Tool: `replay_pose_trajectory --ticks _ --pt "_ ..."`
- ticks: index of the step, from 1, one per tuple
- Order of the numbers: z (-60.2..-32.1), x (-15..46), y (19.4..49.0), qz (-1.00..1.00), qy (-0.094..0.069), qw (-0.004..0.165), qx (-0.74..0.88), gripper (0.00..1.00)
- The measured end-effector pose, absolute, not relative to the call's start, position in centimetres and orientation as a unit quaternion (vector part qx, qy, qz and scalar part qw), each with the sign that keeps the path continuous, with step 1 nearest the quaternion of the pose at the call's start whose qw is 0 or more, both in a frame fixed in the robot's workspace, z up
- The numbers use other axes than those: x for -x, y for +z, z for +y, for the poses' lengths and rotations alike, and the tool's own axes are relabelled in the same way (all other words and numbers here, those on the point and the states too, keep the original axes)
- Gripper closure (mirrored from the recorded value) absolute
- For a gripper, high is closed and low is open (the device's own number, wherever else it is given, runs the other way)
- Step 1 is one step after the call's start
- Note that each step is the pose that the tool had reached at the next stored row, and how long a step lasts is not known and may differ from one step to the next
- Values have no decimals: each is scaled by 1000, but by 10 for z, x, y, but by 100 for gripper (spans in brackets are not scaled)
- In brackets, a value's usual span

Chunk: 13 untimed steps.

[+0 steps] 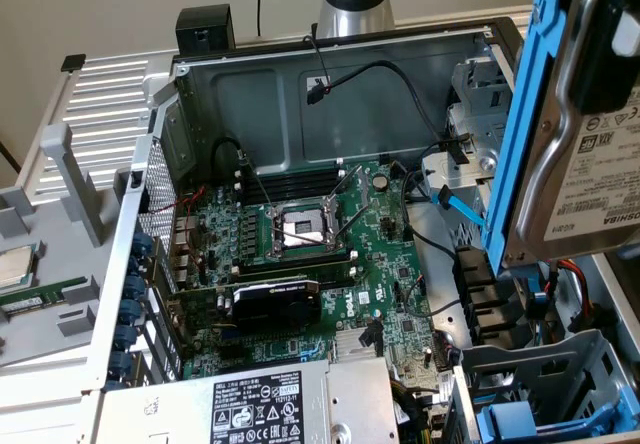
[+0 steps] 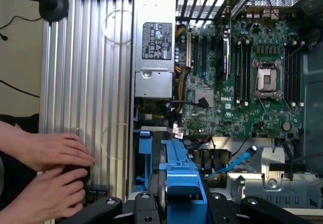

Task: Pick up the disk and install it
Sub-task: 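Insert the disk into the insertion slot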

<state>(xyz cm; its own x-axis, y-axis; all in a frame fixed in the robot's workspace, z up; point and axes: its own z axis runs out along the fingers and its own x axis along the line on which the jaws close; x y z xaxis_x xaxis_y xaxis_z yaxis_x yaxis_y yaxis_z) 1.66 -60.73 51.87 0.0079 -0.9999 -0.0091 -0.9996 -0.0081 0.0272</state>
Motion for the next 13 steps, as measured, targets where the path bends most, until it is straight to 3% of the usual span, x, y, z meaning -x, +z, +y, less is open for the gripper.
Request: replay_pose_trajectory --ticks 13 --pt "-610 -16 504 -708 1 21 -706 63"
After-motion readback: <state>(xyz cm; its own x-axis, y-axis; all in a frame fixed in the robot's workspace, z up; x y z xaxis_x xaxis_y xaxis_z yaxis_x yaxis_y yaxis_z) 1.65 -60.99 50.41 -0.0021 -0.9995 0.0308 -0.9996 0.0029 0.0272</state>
